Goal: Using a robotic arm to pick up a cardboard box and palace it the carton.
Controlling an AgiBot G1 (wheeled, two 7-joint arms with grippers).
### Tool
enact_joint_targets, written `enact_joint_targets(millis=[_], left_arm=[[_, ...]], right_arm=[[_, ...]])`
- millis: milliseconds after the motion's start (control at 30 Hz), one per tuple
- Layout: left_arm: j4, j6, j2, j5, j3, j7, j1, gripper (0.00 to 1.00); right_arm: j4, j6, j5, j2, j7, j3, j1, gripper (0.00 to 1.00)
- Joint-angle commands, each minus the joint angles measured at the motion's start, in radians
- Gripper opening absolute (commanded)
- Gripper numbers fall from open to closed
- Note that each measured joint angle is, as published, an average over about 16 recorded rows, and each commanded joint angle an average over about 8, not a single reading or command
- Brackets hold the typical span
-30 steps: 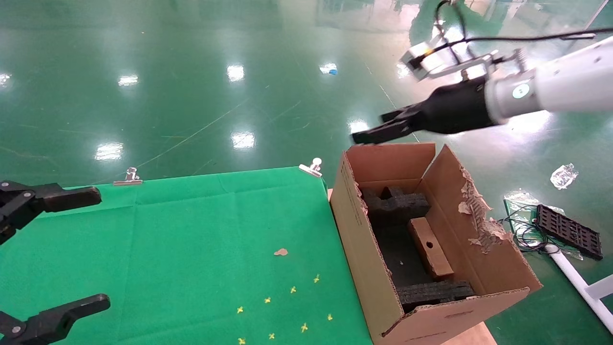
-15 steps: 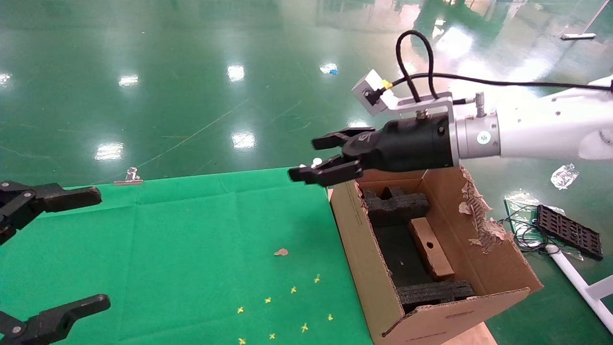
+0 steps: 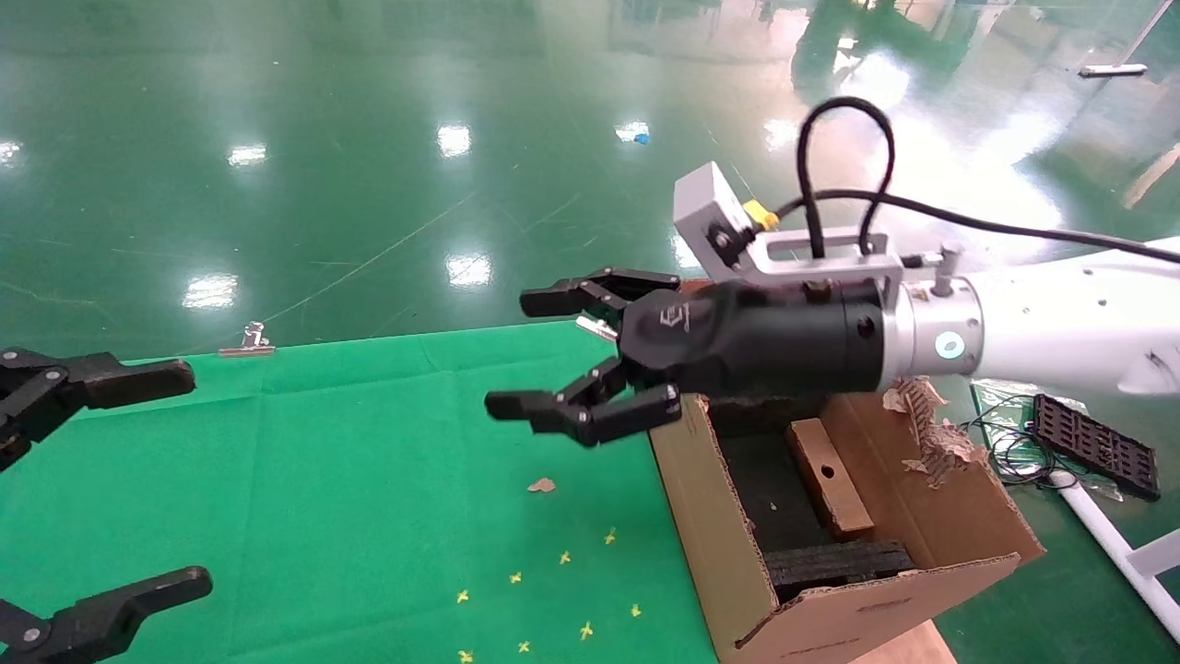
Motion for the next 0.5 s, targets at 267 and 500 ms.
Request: enact_joint_targets(millis=[267,500], left_arm=[[0.0,0.0,0.0,0.0,0.0,0.0,0.0,1.0],[0.0,0.0,0.0,-0.001,0.001,0.0,0.0,1.0]], right_arm=[[0.165,-0.038,0.075,0.029,-0.072,0.193,-0.18,1.0],[0.273,-0.063,0.123,0.047,-0.117,0.32,-0.299,1.0]])
